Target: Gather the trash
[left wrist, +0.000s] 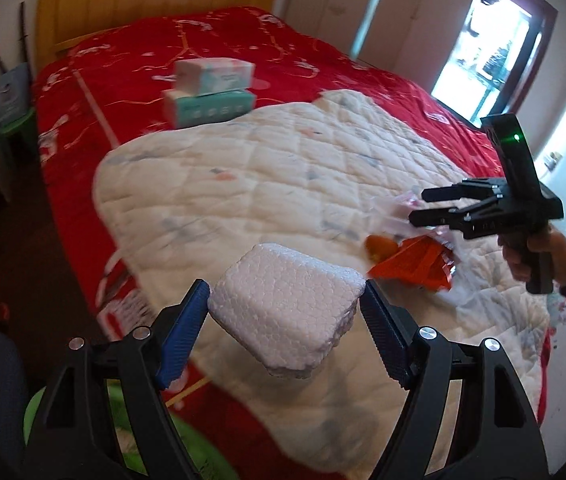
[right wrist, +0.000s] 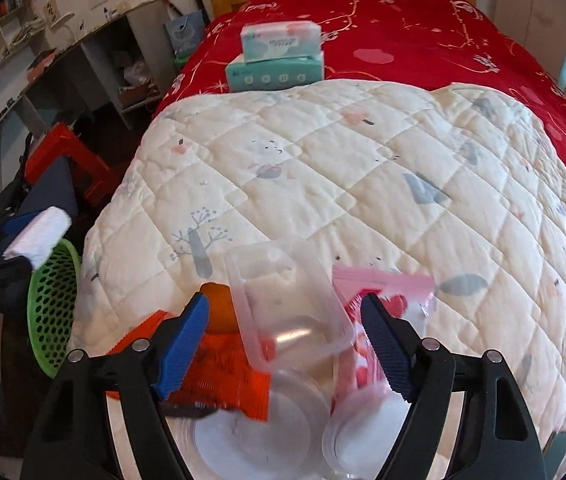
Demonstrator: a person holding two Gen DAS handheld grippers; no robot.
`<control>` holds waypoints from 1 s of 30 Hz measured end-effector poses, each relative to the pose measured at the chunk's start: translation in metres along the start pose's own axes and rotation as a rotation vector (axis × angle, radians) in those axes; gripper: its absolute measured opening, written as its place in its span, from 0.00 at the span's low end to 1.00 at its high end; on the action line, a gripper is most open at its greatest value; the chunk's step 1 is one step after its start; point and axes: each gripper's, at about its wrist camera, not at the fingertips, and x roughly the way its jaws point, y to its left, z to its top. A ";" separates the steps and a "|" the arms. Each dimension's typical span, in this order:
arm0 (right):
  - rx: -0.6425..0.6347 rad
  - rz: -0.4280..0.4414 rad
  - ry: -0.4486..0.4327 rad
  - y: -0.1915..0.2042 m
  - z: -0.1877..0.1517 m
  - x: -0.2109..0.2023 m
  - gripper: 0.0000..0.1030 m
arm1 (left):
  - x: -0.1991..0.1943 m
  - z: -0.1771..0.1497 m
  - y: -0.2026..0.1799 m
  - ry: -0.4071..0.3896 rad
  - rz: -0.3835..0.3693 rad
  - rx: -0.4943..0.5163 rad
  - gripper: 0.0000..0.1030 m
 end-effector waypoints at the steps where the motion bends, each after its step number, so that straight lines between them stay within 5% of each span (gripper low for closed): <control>1: -0.008 0.000 0.005 0.001 0.001 0.002 0.74 | -0.004 -0.005 0.005 -0.002 0.008 -0.012 0.73; 11: -0.036 0.018 0.052 0.005 0.010 0.027 0.73 | -0.011 -0.036 0.027 0.018 0.065 -0.058 0.73; 18: 0.003 0.057 0.079 0.004 0.008 0.036 0.59 | -0.017 -0.044 0.030 0.018 0.081 -0.067 0.73; 25: 0.028 0.055 0.098 -0.001 0.011 0.045 0.66 | -0.024 -0.054 0.034 0.017 0.095 -0.080 0.73; 30: 0.080 0.098 0.113 -0.006 0.012 0.049 0.63 | -0.023 -0.058 0.040 0.031 0.108 -0.096 0.73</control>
